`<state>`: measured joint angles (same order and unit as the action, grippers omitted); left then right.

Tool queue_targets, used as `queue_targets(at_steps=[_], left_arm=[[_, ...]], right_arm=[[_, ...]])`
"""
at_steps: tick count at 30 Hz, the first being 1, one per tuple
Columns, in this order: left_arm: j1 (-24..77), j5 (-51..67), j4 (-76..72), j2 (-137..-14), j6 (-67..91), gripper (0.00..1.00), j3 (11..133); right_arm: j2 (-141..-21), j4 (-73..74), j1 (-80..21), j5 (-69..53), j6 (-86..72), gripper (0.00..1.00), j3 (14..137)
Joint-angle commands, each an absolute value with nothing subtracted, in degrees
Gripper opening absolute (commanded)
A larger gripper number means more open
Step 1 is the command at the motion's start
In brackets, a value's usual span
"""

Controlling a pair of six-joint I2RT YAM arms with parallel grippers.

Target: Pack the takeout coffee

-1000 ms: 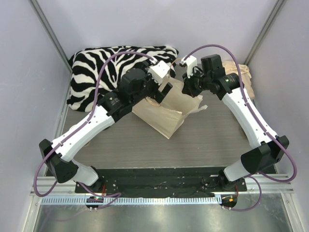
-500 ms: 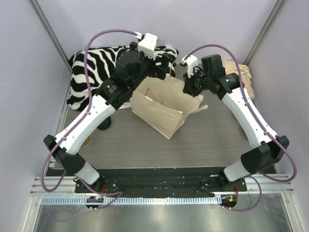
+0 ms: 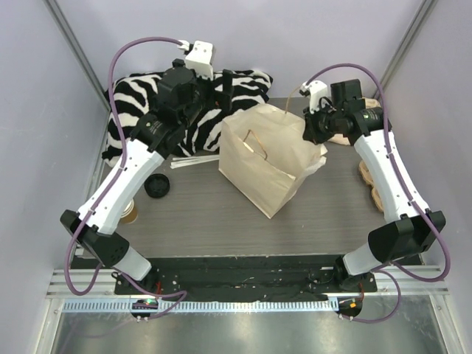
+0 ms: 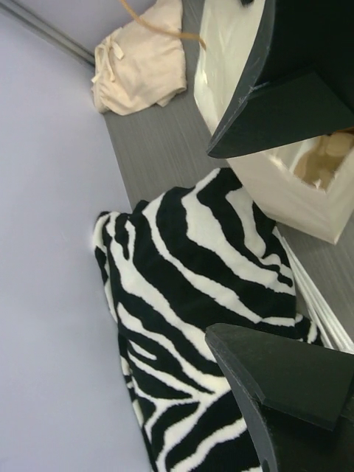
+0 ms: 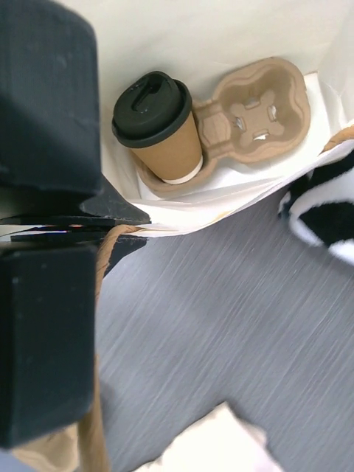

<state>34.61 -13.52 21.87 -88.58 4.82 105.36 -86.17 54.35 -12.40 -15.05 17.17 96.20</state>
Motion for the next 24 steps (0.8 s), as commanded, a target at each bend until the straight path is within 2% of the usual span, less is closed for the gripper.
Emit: queue_targets(at_steps=[1, 11, 16, 24], left_arm=[[31.3, -11.96, 25.56, -86.22, 6.94, 1.0, 103.89], [26.99, -7.92, 29.17, -84.29, 8.44, 1.0, 96.42], [21.64, -1.42, 37.25, -87.0, 8.97, 1.0, 97.99], [18.19, 10.44, 54.54, -95.09, -1.64, 0.96, 101.59]], right_arm=[[-86.57, 57.74, -7.83, -13.45, 18.63, 0.01, 99.58], [-87.1, 61.96, 2.98, -13.27, 23.37, 0.01, 102.83], [-89.03, 61.61, 5.8, -12.83, 23.2, 0.01, 104.41], [-91.84, 60.73, 6.33, -11.78, 21.71, 0.01, 106.43]])
